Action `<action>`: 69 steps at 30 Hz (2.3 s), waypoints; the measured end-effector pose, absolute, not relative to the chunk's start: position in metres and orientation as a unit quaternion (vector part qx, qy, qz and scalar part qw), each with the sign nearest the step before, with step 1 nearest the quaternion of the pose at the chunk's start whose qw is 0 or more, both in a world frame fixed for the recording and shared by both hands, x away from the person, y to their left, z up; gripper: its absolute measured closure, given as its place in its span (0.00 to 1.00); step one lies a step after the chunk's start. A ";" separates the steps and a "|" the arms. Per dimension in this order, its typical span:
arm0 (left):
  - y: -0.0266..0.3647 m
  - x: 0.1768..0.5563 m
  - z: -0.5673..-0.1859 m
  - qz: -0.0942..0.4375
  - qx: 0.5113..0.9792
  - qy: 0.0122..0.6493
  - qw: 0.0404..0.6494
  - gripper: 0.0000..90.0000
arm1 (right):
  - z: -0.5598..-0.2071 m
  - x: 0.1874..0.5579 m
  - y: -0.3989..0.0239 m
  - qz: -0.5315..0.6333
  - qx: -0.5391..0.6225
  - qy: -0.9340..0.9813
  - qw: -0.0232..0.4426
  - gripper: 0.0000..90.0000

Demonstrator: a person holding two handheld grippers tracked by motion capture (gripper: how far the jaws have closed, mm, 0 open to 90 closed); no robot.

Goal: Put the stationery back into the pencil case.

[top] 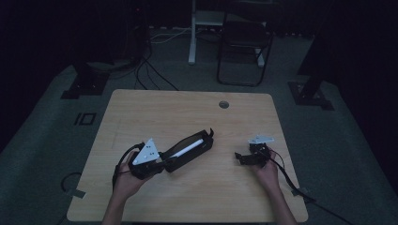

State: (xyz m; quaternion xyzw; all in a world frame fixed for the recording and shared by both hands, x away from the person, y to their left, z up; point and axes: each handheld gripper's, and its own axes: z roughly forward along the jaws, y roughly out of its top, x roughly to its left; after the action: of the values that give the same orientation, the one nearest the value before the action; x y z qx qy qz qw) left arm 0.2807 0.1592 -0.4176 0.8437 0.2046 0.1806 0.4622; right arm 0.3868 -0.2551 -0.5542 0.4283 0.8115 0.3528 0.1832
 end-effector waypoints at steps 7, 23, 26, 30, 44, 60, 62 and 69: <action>0.158 0.285 -0.413 0.185 0.841 0.203 0.467 0.87 | -0.554 0.387 -0.255 0.353 0.429 0.811 0.183 0.16; 0.154 0.296 -0.407 0.190 0.835 0.205 0.474 0.87 | -0.554 0.387 -0.255 0.353 0.428 0.811 0.183 0.16; 0.152 0.299 -0.405 0.191 0.833 0.210 0.475 0.87 | -0.554 0.387 -0.255 0.353 0.428 0.811 0.183 0.16; 0.151 0.301 -0.405 0.191 0.832 0.212 0.476 0.87 | -0.554 0.387 -0.255 0.353 0.429 0.811 0.183 0.16; 0.146 0.313 -0.402 0.187 0.831 0.218 0.477 0.87 | -0.554 0.387 -0.255 0.353 0.429 0.811 0.183 0.16; 0.142 0.325 -0.404 0.177 0.836 0.219 0.470 0.87 | -0.554 0.387 -0.255 0.353 0.428 0.812 0.183 0.16; 0.142 0.326 -0.404 0.175 0.836 0.221 0.471 0.87 | -0.554 0.387 -0.255 0.353 0.428 0.811 0.184 0.16; 0.137 0.332 -0.410 0.168 0.837 0.226 0.468 0.87 | -0.554 0.387 -0.255 0.353 0.428 0.811 0.183 0.16</action>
State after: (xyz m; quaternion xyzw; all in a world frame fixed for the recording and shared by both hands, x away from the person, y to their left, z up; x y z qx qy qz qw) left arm 0.3320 0.1373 -0.4098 0.8374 0.2263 0.1683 0.4683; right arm 0.3868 -0.2551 -0.5542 0.4285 0.8114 0.3529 0.1831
